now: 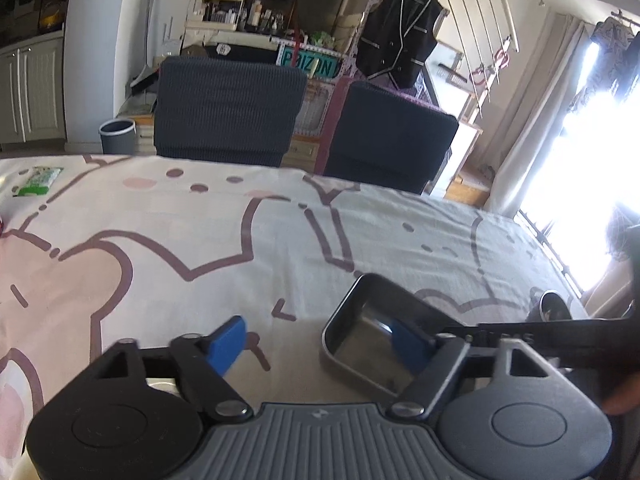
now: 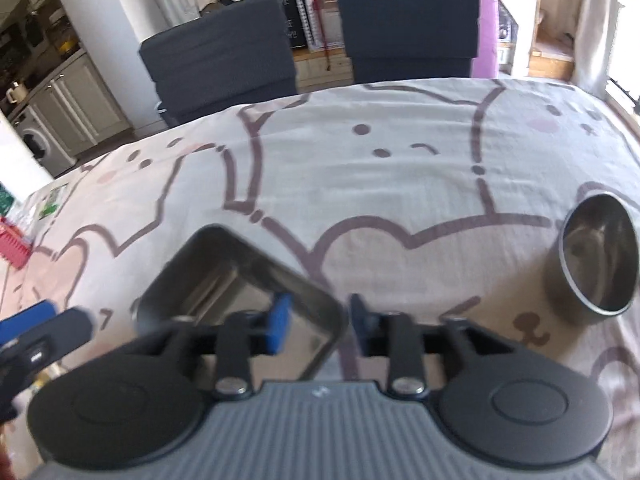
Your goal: Organize plates and bowls
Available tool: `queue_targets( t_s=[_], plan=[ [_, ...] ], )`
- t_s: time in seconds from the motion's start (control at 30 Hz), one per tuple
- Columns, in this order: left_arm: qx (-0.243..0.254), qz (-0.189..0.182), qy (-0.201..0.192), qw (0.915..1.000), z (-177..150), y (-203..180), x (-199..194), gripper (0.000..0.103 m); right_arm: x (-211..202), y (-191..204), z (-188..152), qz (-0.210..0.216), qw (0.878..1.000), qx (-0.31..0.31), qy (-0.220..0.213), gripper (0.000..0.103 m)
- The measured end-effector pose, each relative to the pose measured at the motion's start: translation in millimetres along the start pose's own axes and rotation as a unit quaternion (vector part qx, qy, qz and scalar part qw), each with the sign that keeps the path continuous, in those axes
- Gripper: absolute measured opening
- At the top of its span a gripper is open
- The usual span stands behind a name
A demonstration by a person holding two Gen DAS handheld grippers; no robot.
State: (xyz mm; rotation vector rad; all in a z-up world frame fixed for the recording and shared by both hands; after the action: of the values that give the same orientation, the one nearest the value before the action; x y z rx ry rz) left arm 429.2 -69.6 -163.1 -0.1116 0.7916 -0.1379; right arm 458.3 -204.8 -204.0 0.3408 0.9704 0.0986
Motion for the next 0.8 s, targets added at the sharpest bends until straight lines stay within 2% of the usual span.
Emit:
queue_targets(
  t_s=[0.03,0.07,0.13,0.2,0.3,0.33,0.37,0.4,0.5,0.6,0.67,0.8],
  plan=[
    [-0.006,-0.004,0.007,1.0,0.8,1.6,2.6,0.068,0.0,-0.5,-0.8,-0.003,1.0,0.005,0.002,0.058],
    [-0.014,-0.012,0.01,0.9998,2.3,2.2,4.4,0.064,-0.1,-1.1,-2.7,-0.01,1.0,0.015,0.005,0.058],
    [-0.009,-0.023,0.0,0.9997,6.4,-0.9,6.6,0.064,-2.2,-6.2,-8.9,-0.021,0.998,0.05,0.015,0.058],
    [0.013,-0.022,-0.009,0.9996,6.9,-6.7,9.9,0.064,-4.3,-9.5,-18.2,-0.011,0.996,0.08,0.027,0.058],
    [0.02,-0.024,0.001,0.9995,5.2,-9.2,18.8,0.063,-3.0,-7.0,-26.6,0.017,0.995,0.087,0.038,0.056],
    [0.02,-0.022,0.004,0.9995,4.2,-8.9,21.2,0.063,-1.2,-5.0,-26.9,0.022,0.996,0.078,0.04,0.051],
    [0.021,-0.02,0.007,0.9996,3.7,-8.8,22.8,0.063,0.6,-2.0,-26.9,0.024,0.997,0.061,0.043,0.031],
    [0.023,-0.018,0.01,0.9995,2.8,-8.2,24.1,0.063,1.7,0.5,-26.4,0.021,0.998,0.039,0.048,0.018],
    [0.027,-0.02,0.018,0.9993,1.6,-7.8,27.1,0.063,-1.6,0.8,-25.6,0.012,0.998,-0.002,0.057,0.015],
    [0.03,-0.031,0.03,0.9986,0.6,-10.7,29.8,0.061,-6.4,-6.3,-21.8,-0.013,0.999,-0.016,0.05,0.009],
    [0.033,-0.042,0.044,0.9976,-1.5,-14.8,32.6,0.054,-9.2,-9.9,-20.3,-0.018,0.999,-0.016,0.044,0.009],
    [0.028,-0.058,0.071,0.9954,-5.4,-22.7,36.9,0.042,-10.2,-16.2,-17.1,0.001,0.999,0.011,0.035,0.01]
  ],
)
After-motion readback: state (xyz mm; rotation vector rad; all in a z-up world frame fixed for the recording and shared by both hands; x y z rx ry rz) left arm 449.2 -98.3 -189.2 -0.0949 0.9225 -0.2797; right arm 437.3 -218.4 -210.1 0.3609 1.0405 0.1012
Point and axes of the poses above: each gripper's, at about its wrist camera, not at the fingertips, and x roughly the way its jaws point, y to its left, z to its top, the point moved 3 cm from there along x, roughly the way its jaws point, and after that the axes turned 9 degrees about z, right-handed, at the moved point
